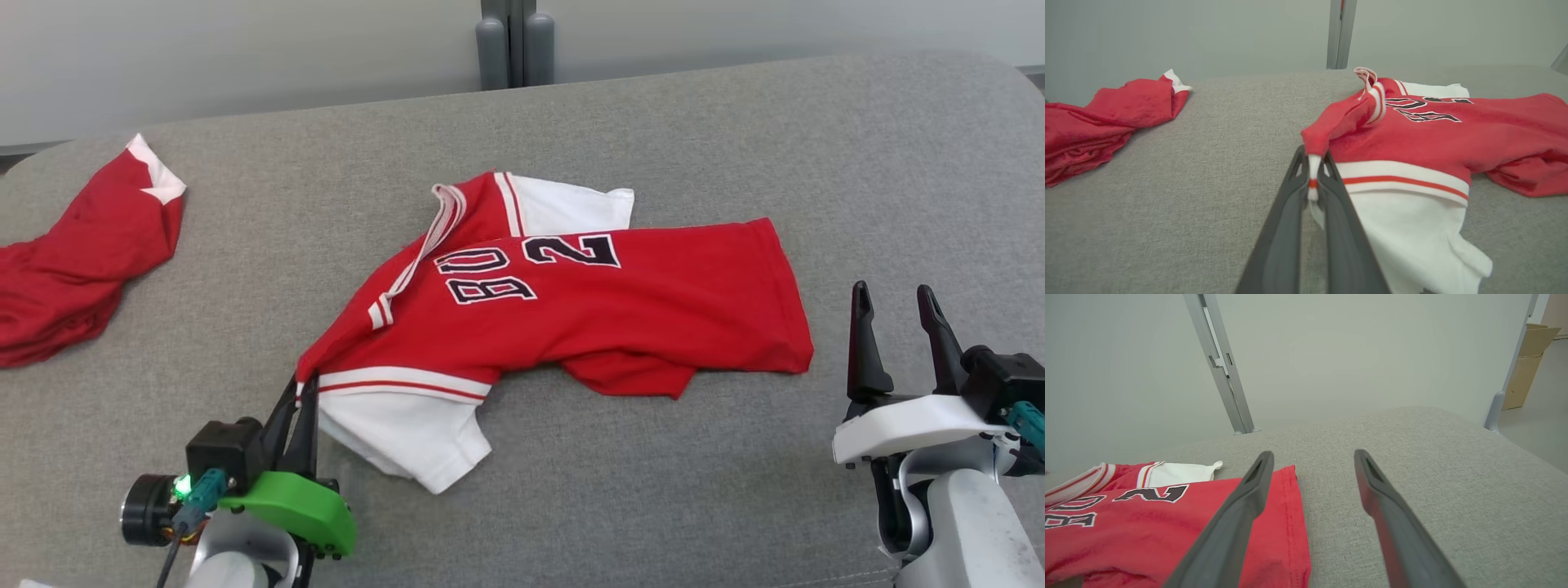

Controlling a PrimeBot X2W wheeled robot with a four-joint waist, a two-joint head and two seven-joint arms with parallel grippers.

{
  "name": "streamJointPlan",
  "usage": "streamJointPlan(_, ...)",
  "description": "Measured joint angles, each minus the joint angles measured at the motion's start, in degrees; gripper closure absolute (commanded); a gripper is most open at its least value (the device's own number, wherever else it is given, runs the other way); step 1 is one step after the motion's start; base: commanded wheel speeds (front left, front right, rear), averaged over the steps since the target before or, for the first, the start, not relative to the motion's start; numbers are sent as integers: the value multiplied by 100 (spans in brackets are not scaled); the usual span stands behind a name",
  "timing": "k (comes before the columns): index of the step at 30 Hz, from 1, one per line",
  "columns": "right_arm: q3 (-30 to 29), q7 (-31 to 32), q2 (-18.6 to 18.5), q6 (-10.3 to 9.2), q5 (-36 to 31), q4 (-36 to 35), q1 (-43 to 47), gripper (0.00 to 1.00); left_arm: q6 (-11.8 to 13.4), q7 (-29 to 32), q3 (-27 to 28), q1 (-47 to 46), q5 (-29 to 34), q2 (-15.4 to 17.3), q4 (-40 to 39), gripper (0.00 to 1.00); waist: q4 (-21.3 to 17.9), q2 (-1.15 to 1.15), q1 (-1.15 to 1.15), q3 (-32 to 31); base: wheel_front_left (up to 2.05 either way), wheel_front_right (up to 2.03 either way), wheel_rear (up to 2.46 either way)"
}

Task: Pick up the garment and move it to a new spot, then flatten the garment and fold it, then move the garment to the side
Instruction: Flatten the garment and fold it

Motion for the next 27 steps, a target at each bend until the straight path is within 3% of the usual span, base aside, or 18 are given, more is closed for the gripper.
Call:
streamJointPlan(6, 63, 0, 0, 0, 23, -1, 4, 0, 355, 928, 26, 604, 33, 240, -1594, 100, 33, 0, 0, 5, 0, 0, 0)
streamJointPlan(9, 114, 0, -1, 0, 26, 15, -4, 0, 388, 1179, -15, 652, -44, 219, -1739, 100, -21, 0, 0, 53, 0, 0, 0)
streamJointPlan(14, 191, 0, 1, 0, 42, 7, -115, 0, 348, 1133, 110, 327, -288, 116, -1040, 100, -170, 0, 0, 163, 0, 0, 0)
streamJointPlan(27, 136, 0, 0, 0, 7, -77, -296, 0, 134, -91, 412, -1083, -443, -66, 1066, 100, -514, 0, 0, 619, 0, 0, 0)
